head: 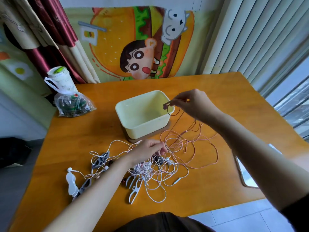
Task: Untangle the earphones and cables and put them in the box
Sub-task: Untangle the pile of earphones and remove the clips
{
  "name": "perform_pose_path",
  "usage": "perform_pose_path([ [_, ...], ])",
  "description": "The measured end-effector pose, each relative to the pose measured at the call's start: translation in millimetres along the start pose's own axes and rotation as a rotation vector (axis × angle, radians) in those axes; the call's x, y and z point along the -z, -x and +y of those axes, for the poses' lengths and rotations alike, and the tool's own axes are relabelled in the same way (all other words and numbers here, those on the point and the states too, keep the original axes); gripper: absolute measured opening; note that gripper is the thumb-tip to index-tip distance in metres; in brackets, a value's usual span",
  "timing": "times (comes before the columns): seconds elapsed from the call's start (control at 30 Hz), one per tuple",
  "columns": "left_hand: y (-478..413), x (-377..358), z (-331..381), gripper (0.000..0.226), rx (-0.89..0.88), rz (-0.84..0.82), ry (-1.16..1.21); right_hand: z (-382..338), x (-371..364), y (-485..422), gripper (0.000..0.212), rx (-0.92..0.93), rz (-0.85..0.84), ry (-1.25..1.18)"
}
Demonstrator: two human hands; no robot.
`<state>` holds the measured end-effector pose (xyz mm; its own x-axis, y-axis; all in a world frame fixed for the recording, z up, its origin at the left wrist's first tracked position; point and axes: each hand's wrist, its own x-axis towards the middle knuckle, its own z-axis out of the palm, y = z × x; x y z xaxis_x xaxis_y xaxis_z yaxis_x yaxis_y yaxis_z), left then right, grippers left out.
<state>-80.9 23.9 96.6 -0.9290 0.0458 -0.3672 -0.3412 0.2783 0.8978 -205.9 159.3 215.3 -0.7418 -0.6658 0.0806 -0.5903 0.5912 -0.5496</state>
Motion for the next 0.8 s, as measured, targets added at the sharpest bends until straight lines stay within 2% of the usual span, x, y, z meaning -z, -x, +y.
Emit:
perform_pose_path([
  [0.1,-3,8,8,0.026,0.005,0.126,0.039,3,7,0,0.020,-0.001,0.015,0.044],
  [0.2,-7,17,24,0.011,-0.052,0.193,-0.018,2,12,2,0.019,-0.003,0.046,0.076],
  [0.23,-9,19,28,0.022,-0.070,0.215,-0.072,1,12,3,0.019,0.009,0.034,0.079],
  [0.3,-13,21,38,0.057,-0.121,0.265,-0.118,0,11,6,0.019,0.027,-0.019,0.084],
  [0.37,-15,17,51,0.071,-0.223,0.285,-0.045,1,5,9,0.020,0.044,-0.092,0.105],
  [0.43,-17,11,63,0.060,-0.287,0.225,-0.011,3,-1,12,0.021,0.068,-0.149,0.116],
  [0.57,-16,7,67,0.015,-0.307,0.107,-0.094,7,-5,17,0.024,0.076,-0.195,0.105],
  [0.6,-16,9,64,0.012,-0.290,0.126,-0.108,10,-4,18,0.030,0.056,-0.204,0.087],
  [0.67,-14,14,59,0.024,-0.233,0.186,-0.125,16,-2,20,0.041,0.009,-0.231,0.063],
  [0.8,-16,32,40,0.024,-0.028,0.321,-0.345,24,4,22,0.040,-0.037,-0.302,0.033],
])
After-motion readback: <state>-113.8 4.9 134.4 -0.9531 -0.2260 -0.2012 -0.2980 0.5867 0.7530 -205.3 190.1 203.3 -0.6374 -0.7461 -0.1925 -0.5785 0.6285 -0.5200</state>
